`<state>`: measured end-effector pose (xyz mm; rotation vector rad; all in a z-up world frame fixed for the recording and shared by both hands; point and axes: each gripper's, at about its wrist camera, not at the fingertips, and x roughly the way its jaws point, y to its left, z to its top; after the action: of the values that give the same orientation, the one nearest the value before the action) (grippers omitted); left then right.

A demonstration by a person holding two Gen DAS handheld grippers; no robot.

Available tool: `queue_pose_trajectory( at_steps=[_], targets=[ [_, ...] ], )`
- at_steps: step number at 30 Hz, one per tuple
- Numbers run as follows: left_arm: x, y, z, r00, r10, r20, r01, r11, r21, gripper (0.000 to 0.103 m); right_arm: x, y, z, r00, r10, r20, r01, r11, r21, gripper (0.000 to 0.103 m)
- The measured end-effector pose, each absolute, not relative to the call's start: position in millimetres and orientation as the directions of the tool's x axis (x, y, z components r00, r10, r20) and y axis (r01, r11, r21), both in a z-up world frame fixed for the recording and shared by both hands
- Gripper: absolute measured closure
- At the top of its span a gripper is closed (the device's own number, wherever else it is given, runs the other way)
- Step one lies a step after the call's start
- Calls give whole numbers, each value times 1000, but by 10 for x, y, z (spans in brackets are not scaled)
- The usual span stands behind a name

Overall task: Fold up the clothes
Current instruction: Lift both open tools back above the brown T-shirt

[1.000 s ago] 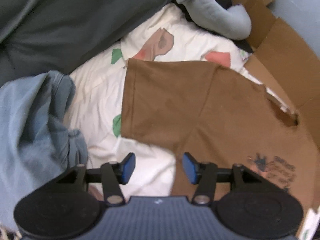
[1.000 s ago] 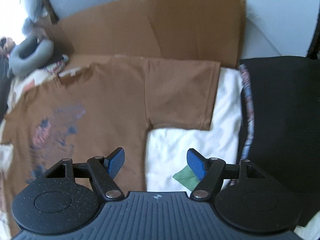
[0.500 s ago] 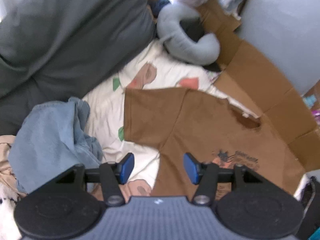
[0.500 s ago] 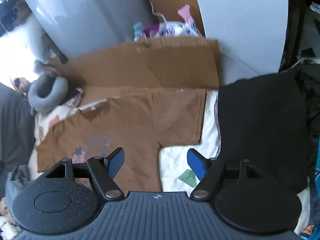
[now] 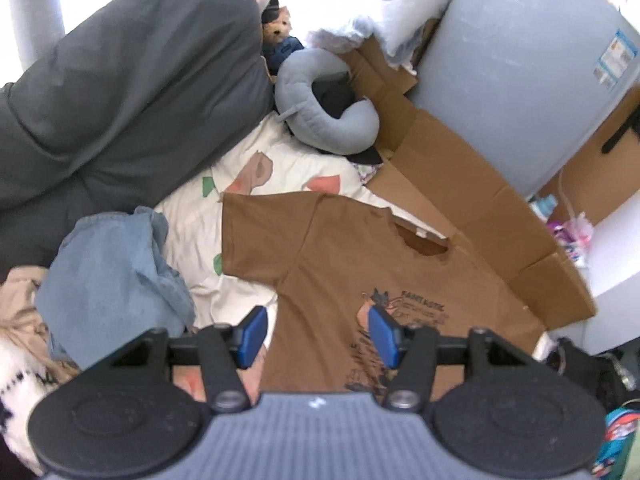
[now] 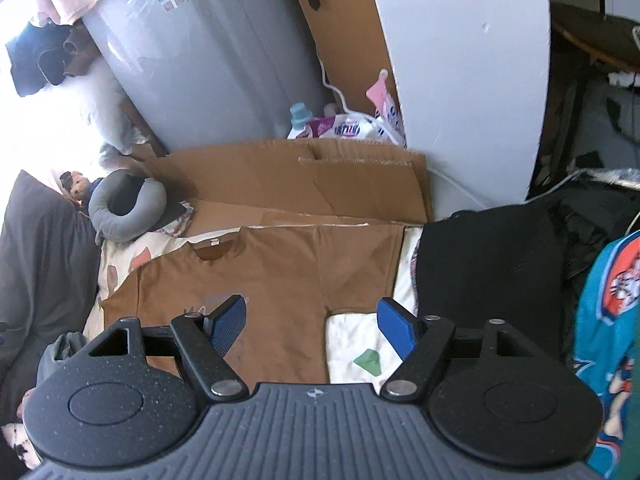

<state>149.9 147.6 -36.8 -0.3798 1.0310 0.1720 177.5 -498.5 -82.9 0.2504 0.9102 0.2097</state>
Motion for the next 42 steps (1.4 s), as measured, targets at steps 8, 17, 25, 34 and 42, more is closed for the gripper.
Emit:
queue_pose_trajectory(
  at_steps=[8,17,25,34,42],
  targets=[
    [1154,1521,-211,494,-11,-870,-340,918,-205,44,1673,-5119,-537,601,291,-744,-86,949,302,25],
    [874,1509,-238,452,27,-891,-367,917,-158,44,1557,-5365,-199,635,306,-709,-93,942,324,25],
    [672,1464,-499,426,22,-904,-363,920,-148,44,1281,-5613,-297,625,263,-735,-92,960,265,25],
    [640,1468,-991,395,-3,-919,-371,914,-162,44,1014,-5890,-816,577,198,-793,-28,974,223,25],
    [543,1479,-1403,338,0,-941,-412,899,-148,44,1019,-6091,-1056,581,100,-808,-4,993,120,25]
  ],
)
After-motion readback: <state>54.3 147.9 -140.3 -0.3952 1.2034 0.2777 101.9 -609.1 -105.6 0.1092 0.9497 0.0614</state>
